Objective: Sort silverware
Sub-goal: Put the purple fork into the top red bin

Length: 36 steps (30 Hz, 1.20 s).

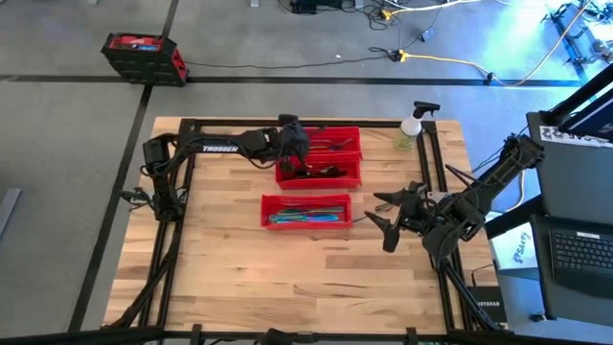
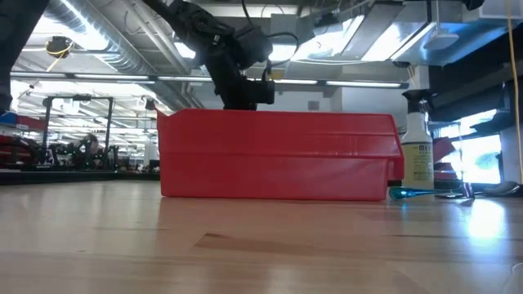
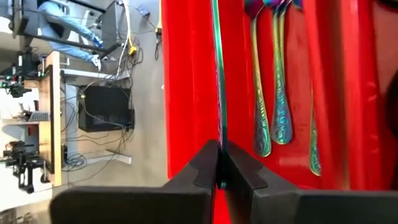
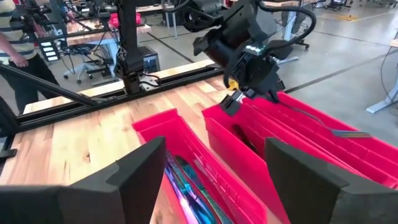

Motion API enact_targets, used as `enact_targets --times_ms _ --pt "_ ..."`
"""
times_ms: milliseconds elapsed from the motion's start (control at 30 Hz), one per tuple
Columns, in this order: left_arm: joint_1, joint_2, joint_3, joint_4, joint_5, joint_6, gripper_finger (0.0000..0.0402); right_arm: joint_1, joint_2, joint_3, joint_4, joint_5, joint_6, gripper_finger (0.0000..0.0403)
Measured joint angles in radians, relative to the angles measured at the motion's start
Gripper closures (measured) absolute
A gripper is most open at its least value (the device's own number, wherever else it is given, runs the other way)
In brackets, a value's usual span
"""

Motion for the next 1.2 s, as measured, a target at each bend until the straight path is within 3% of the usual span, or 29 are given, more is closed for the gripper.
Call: enact_targets --times_ms 133,433,600,767,967,1200 --pt "0.007 0.0 0.0 0.018 0.0 -0.007 0.0372 0.0 0.0 0.0 0.0 -0.022 0.0 0.0146" --pt "0.013 0.0 0.0 0.041 -0.006 -0.059 0.0248 0.0 0.0 0.0 -0.003 -0.038 -0.006 0.0146" --pt "-0.022 -0.012 0.052 0.046 -0.034 -0.097 0.0212 -0.017 0.0 0.0 -0.116 -0.064 0.044 0.0146" --pt "-0.077 -0.046 0.202 -0.08 0.032 -0.302 0.0202 -0.189 0.018 0.001 -0.244 -0.353 0.14 0.0146" --pt "-0.116 -0.139 0.215 -0.063 0.39 -0.582 0.0201 -0.421 0.075 0.052 -0.43 -0.659 0.008 0.0146" --pt "-0.225 -0.166 0.073 -0.017 0.402 -0.636 0.0201 -0.607 0.205 0.135 -0.684 -0.853 -0.195 0.0146"
